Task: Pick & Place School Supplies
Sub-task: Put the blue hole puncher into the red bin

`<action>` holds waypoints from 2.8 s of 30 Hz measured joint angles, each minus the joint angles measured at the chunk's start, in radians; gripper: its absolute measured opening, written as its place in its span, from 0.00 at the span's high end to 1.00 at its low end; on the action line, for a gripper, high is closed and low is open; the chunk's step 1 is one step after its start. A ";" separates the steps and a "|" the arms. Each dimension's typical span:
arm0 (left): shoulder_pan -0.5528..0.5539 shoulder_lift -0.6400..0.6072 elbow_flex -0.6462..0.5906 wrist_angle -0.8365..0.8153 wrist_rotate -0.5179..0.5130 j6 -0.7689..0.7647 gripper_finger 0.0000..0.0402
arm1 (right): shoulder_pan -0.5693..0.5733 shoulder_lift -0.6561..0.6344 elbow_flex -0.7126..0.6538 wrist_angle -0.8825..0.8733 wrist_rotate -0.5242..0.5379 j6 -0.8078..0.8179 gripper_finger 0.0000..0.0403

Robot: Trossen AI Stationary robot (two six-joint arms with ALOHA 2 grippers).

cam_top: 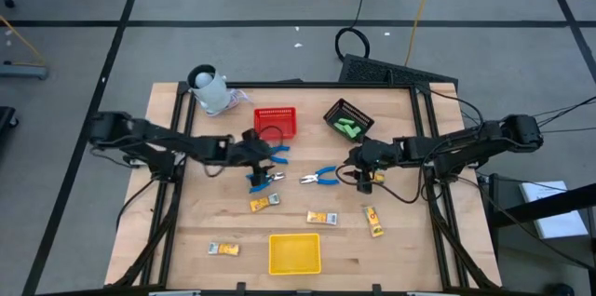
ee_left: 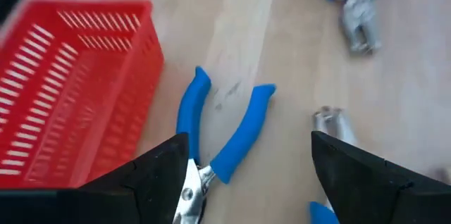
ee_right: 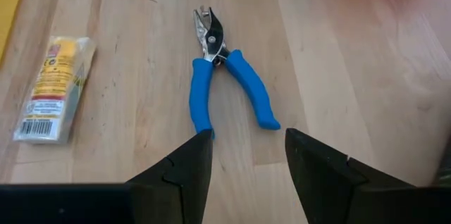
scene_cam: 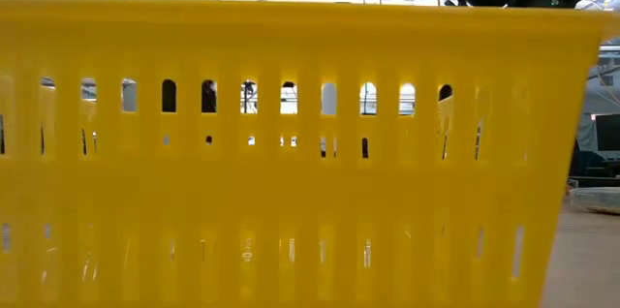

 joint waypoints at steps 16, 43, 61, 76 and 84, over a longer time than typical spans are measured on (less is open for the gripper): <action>0.033 0.204 0.166 -0.137 0.050 0.101 0.27 | 0.000 0.000 0.000 -0.019 0.000 -0.015 0.58; 0.032 0.311 0.168 -0.074 0.054 0.124 0.81 | 0.002 0.000 -0.001 -0.011 -0.003 -0.014 0.58; -0.028 0.123 0.164 -0.014 0.044 0.142 0.90 | 0.002 0.000 -0.001 -0.010 -0.007 -0.007 0.58; 0.179 0.042 0.165 0.057 0.162 0.333 0.90 | 0.002 0.000 -0.001 0.023 -0.007 -0.011 0.58; 0.299 0.120 0.165 0.186 0.260 0.414 0.90 | 0.002 0.000 -0.001 0.042 -0.006 -0.020 0.58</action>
